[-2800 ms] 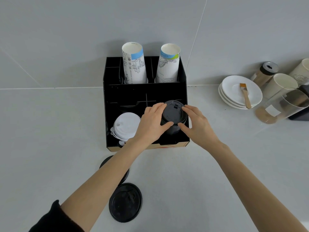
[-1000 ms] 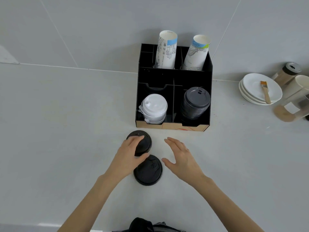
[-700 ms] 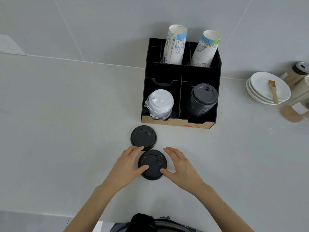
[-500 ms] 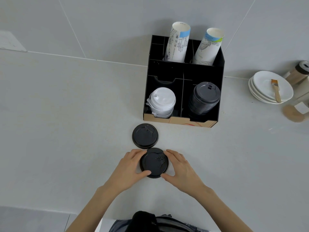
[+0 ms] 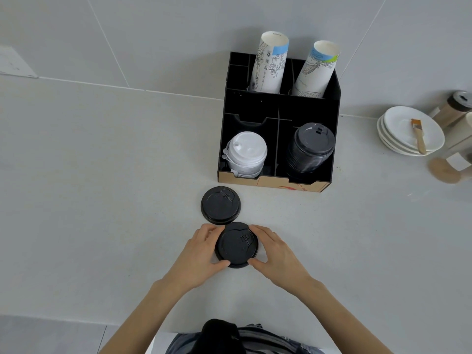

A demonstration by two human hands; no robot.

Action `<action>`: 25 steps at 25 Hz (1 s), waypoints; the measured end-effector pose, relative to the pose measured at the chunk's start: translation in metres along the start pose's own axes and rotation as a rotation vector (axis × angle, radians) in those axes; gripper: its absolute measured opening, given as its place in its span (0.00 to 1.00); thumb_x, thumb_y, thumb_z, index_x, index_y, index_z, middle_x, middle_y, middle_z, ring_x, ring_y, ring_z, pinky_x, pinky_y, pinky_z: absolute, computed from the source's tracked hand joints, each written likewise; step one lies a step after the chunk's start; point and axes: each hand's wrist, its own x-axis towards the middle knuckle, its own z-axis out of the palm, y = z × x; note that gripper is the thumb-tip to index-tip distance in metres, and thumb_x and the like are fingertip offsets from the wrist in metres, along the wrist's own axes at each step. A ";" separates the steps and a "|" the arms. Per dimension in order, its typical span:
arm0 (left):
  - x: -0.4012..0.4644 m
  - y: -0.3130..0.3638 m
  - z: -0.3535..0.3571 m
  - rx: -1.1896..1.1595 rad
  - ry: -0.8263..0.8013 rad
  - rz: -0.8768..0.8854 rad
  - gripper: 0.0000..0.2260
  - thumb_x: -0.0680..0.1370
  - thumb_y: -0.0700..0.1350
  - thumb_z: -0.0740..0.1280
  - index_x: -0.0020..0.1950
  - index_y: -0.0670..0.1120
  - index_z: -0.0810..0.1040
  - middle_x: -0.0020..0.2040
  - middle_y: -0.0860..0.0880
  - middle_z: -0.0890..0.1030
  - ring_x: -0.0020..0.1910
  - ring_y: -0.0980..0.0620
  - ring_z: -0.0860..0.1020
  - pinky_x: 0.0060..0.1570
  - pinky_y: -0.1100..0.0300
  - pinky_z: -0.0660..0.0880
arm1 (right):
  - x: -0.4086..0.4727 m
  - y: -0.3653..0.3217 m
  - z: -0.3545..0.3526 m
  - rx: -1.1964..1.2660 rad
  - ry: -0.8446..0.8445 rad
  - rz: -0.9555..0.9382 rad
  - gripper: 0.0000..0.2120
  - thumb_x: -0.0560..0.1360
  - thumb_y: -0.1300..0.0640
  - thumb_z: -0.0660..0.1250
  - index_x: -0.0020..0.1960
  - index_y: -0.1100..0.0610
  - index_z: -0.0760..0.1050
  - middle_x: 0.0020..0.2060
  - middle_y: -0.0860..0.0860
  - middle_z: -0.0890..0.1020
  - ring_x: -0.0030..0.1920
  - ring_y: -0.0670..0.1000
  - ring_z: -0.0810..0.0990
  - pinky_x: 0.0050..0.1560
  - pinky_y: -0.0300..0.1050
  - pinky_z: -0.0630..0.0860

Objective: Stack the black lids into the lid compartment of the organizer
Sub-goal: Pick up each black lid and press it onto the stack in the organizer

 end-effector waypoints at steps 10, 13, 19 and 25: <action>0.015 0.022 -0.007 -0.101 0.145 0.081 0.31 0.72 0.50 0.68 0.70 0.46 0.58 0.70 0.49 0.62 0.69 0.51 0.64 0.70 0.56 0.62 | -0.001 0.004 -0.036 0.067 0.113 -0.056 0.29 0.72 0.58 0.67 0.69 0.53 0.58 0.69 0.48 0.67 0.65 0.41 0.65 0.64 0.29 0.57; 0.027 0.036 -0.014 -0.132 0.204 0.104 0.31 0.71 0.49 0.69 0.69 0.45 0.59 0.70 0.48 0.63 0.67 0.50 0.65 0.69 0.54 0.64 | 0.003 0.003 -0.050 0.063 0.198 -0.080 0.28 0.71 0.60 0.67 0.68 0.55 0.60 0.67 0.50 0.69 0.62 0.40 0.65 0.59 0.18 0.54; 0.055 0.072 -0.030 -0.144 0.335 0.176 0.28 0.70 0.48 0.70 0.67 0.45 0.63 0.65 0.46 0.68 0.63 0.49 0.68 0.61 0.59 0.66 | 0.010 0.000 -0.085 0.076 0.379 -0.097 0.27 0.71 0.62 0.68 0.67 0.57 0.62 0.66 0.53 0.70 0.62 0.43 0.67 0.56 0.13 0.55; 0.084 0.112 -0.041 -0.093 0.473 0.194 0.29 0.70 0.49 0.71 0.65 0.41 0.64 0.64 0.42 0.70 0.61 0.45 0.70 0.58 0.56 0.69 | 0.024 0.001 -0.119 0.025 0.524 -0.100 0.27 0.70 0.63 0.69 0.66 0.60 0.64 0.68 0.56 0.68 0.67 0.51 0.67 0.61 0.21 0.56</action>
